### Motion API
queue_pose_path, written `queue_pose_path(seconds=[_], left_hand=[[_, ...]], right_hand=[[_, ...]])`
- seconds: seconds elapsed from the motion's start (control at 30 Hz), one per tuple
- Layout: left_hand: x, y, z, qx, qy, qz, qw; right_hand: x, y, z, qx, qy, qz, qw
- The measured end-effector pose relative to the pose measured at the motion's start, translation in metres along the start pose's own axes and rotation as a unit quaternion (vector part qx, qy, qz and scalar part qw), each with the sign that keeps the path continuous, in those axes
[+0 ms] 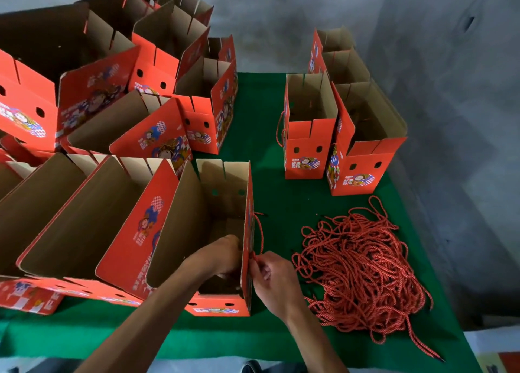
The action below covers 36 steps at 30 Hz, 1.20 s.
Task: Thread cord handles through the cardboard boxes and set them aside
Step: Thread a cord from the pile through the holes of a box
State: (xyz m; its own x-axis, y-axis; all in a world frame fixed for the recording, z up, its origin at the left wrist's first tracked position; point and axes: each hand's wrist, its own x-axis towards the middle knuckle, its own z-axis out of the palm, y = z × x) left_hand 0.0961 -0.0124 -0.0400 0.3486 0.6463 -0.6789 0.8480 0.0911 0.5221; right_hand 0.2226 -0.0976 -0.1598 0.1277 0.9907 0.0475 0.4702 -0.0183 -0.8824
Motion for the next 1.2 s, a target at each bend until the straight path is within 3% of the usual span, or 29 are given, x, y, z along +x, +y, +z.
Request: queue_pose_path(seconds=[0.13,0.27,0.37,0.47,0.6,0.73,0.93,1.2], left_hand=[[0.006,-0.003,0.0,0.072,0.024,-0.033,0.997],[0.005,-0.014,-0.005,0.076,0.036,-0.038,0.996],[0.0,-0.025,-0.009,0.183,0.158,0.004,0.97],[-0.008,-0.03,-0.019,0.203,0.28,0.044,0.937],[-0.015,-0.038,-0.039,0.237,0.35,0.141,0.895],[-0.019,-0.042,-0.059,0.277,0.342,0.201,0.875],[-0.033,-0.061,-0.079,0.263,0.318,0.218,0.884],[-0.051,-0.094,-0.105,0.296,0.302,0.249,0.871]], right_hand=[[0.001,0.02,0.003,0.099,0.011,0.072,0.992],[0.014,0.06,-0.001,-0.014,0.032,0.156,0.987],[0.04,0.072,-0.005,-0.112,0.0,0.188,0.976],[0.072,0.072,-0.003,-0.176,-0.058,0.167,0.968],[0.114,0.066,0.005,-0.277,-0.134,0.124,0.944],[0.146,0.061,0.013,-0.352,-0.201,0.102,0.909],[0.167,0.06,0.022,-0.423,-0.257,0.087,0.864],[0.162,0.058,0.022,-0.509,-0.197,0.068,0.835]])
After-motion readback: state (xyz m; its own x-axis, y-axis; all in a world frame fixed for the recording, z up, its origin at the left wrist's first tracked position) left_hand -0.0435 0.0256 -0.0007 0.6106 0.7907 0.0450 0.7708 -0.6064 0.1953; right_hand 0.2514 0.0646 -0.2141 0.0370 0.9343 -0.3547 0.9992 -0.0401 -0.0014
